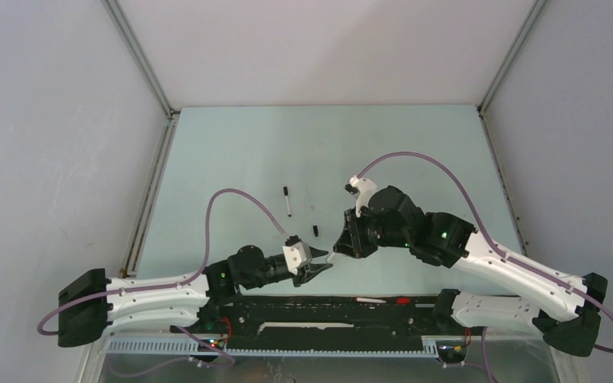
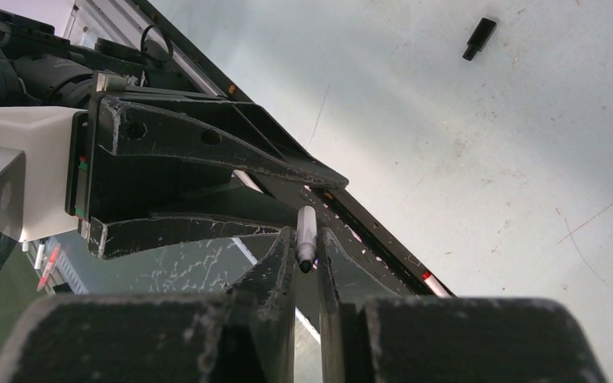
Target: Insert the pens into the pen caps
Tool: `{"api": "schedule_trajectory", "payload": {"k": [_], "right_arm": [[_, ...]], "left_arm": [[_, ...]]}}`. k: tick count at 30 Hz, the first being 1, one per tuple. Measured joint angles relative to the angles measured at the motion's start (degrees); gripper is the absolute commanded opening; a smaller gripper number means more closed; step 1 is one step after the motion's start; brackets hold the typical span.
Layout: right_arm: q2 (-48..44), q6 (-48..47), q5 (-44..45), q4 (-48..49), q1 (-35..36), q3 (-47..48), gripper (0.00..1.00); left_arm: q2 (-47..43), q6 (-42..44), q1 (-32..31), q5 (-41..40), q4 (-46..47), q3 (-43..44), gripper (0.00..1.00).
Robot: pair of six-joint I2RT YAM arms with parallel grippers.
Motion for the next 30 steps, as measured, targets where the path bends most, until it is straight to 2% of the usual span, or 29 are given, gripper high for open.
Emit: {"api": "schedule_trajectory", "payload": {"k": [13,16,18,19,21,22,24,26,30], "right_arm": [[1.01,0.0,0.0,0.37,0.5,0.0,0.0],[1.55,0.0,0.0,0.46,0.74,0.0,0.0],[1.77,-0.02,0.04,0.5,0.83,0.0,0.0],[1.81,-0.02,0.04,0.5,0.83,0.0,0.0],[1.81,-0.07,0.15,0.37,0.85,0.0,0.0],[1.81,-0.09,0.24,0.37,0.87,0.0,0.04],[1.81,-0.37,0.26,0.37,0.87,0.0,0.32],[1.81,-0.44,-0.11,0.44,0.87,0.0,0.51],[1.18,-1.36,-0.9,2.1,1.27,0.0,0.67]], "left_arm": [[0.52,-0.09,-0.39,-0.04,0.46,0.0,0.28],[1.01,-0.15,-0.44,-0.07,0.57,0.0,0.2],[1.31,-0.28,-0.52,-0.09,0.55,0.04,0.04],[1.46,-0.39,-0.61,-0.26,0.5,0.04,0.01],[1.62,-0.83,-0.61,-1.01,0.44,0.07,0.0],[1.66,-0.94,-0.61,-1.33,0.39,0.11,0.0],[1.88,-1.07,-0.63,-1.66,0.39,0.22,0.0],[2.16,-1.25,-0.63,-1.92,0.42,0.33,0.0],[2.67,-2.49,-0.63,-2.08,0.42,0.42,0.0]]}}
